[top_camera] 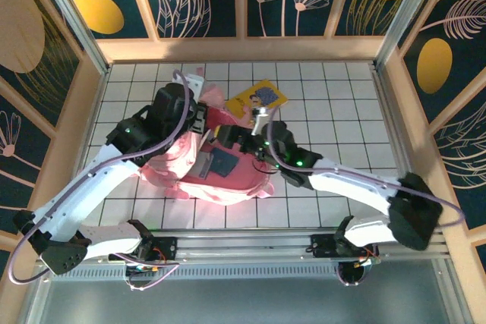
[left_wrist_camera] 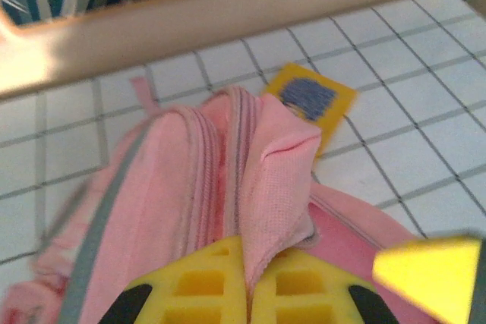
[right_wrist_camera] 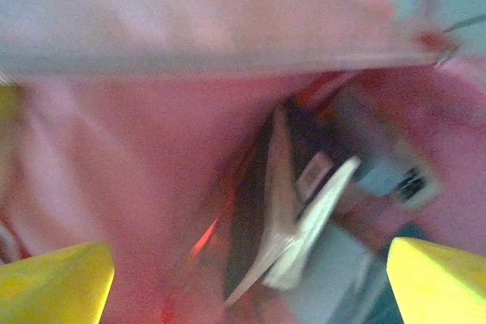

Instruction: Pack the student bag

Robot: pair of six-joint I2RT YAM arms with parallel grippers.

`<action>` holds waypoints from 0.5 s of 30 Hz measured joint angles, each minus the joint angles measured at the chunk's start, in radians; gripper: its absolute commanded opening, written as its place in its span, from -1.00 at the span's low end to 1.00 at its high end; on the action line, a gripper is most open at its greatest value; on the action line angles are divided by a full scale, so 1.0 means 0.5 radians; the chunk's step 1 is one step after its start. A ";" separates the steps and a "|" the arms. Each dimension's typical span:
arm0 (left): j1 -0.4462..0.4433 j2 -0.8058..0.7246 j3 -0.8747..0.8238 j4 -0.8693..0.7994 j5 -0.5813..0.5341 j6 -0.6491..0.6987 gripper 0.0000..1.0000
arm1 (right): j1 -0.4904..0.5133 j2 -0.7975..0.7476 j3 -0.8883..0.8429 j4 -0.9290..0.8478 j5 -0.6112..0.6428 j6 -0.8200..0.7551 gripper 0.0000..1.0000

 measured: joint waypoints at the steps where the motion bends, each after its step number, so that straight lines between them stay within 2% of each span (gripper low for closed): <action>1: 0.000 0.003 -0.064 0.050 0.099 -0.024 -1.00 | -0.021 -0.093 -0.023 -0.060 0.085 -0.035 0.89; 5: -0.008 0.056 -0.352 0.284 0.521 -0.134 -1.00 | -0.194 -0.420 -0.101 -0.272 0.308 -0.142 0.92; 7: -0.022 0.138 -0.445 0.358 0.704 -0.171 -0.85 | -0.352 -0.532 -0.137 -0.342 0.334 -0.169 0.93; 9: -0.044 0.248 -0.476 0.385 0.845 -0.185 -0.57 | -0.499 -0.607 -0.181 -0.395 0.339 -0.186 0.93; 11: -0.066 0.359 -0.475 0.388 0.953 -0.190 -0.10 | -0.628 -0.645 -0.220 -0.447 0.313 -0.200 0.93; 14: -0.076 0.472 -0.406 0.352 1.026 -0.180 0.35 | -0.745 -0.645 -0.243 -0.507 0.253 -0.223 0.93; 15: -0.068 0.504 -0.351 0.341 1.028 -0.170 0.44 | -0.774 -0.643 -0.248 -0.520 0.230 -0.231 0.93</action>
